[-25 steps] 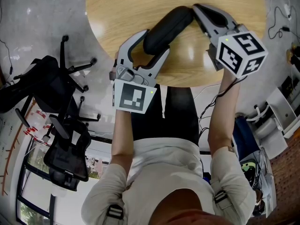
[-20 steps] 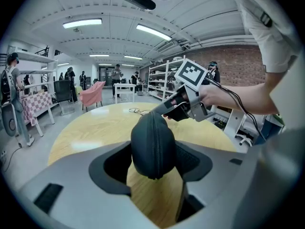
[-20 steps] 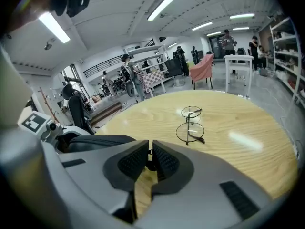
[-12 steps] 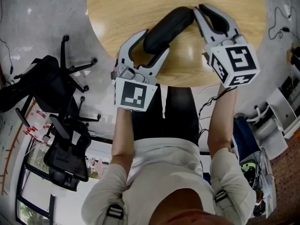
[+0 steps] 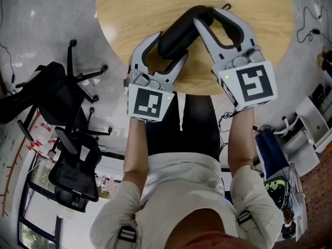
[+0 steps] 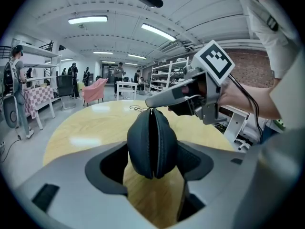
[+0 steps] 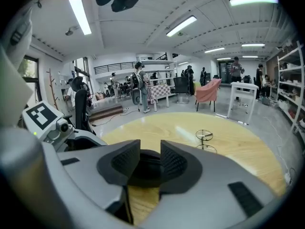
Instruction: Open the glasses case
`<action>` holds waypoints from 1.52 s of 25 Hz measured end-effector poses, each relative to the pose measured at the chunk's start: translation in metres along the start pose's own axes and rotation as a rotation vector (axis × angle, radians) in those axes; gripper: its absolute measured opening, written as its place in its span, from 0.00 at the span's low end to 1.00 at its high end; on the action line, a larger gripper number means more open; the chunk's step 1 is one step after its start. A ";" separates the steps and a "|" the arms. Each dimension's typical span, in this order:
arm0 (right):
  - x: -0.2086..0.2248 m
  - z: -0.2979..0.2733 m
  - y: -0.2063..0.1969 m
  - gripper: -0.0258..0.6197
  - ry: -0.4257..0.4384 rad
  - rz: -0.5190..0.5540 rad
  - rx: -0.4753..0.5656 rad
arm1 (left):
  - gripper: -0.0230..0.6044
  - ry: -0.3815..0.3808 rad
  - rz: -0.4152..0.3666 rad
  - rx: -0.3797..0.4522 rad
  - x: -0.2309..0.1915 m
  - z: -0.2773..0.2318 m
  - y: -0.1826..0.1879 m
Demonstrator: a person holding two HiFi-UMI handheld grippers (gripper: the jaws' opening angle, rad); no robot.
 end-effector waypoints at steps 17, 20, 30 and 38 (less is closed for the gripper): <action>-0.012 0.003 -0.011 0.25 0.014 0.022 -0.015 | 0.54 0.010 -0.042 0.060 -0.010 0.025 0.040; -0.013 0.002 -0.012 0.25 0.017 0.023 -0.018 | 0.54 0.032 -0.052 0.062 -0.019 0.020 0.043; -0.014 0.006 -0.012 0.25 0.027 0.041 -0.030 | 0.54 0.040 -0.103 0.008 -0.024 0.002 0.045; -0.021 0.005 -0.014 0.20 0.025 0.101 -0.057 | 0.43 0.003 -0.138 -0.031 -0.021 -0.014 0.035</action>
Point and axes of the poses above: the fingertips, and each gripper's own axes: z backward along the fingers, x to its right, y out of its top, the point moved 3 cm from there along z, backward along the fingers, and after that the axes turned 1 degree about -z, right-handed, at the moved point
